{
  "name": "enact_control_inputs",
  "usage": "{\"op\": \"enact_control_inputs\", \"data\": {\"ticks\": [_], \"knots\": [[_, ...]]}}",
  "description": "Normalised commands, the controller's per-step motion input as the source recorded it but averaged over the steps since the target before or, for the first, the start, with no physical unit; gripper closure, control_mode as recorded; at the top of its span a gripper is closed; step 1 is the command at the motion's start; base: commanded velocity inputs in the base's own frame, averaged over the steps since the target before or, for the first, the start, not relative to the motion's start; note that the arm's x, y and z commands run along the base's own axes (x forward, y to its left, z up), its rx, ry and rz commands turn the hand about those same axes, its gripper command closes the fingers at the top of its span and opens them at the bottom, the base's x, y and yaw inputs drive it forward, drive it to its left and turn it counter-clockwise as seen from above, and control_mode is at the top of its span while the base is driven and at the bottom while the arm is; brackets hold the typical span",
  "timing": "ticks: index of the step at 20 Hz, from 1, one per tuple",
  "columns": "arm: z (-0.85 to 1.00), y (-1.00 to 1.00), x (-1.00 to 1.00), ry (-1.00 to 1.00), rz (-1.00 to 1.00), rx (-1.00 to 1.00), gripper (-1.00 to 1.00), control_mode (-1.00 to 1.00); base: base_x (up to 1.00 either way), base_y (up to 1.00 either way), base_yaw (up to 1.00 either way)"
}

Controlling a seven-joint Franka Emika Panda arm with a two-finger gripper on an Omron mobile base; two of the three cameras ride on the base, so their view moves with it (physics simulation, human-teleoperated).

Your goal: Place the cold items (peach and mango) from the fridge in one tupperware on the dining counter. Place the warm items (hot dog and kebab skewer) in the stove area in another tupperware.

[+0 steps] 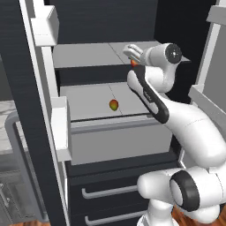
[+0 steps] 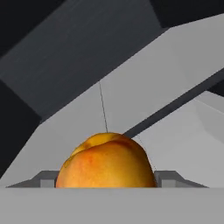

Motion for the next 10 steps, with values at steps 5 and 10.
{"op": "enact_control_inputs", "data": {"ticks": [5, 10], "knots": [[0.00, -0.19, -1.00, 0.02, 0.00, -0.17, 1.00, -1.00, 0.00, 0.00, 0.00], [-0.10, -0.40, -1.00, 0.04, 0.00, -0.21, 1.00, -1.00, 0.00, 0.00, 0.00]]}}
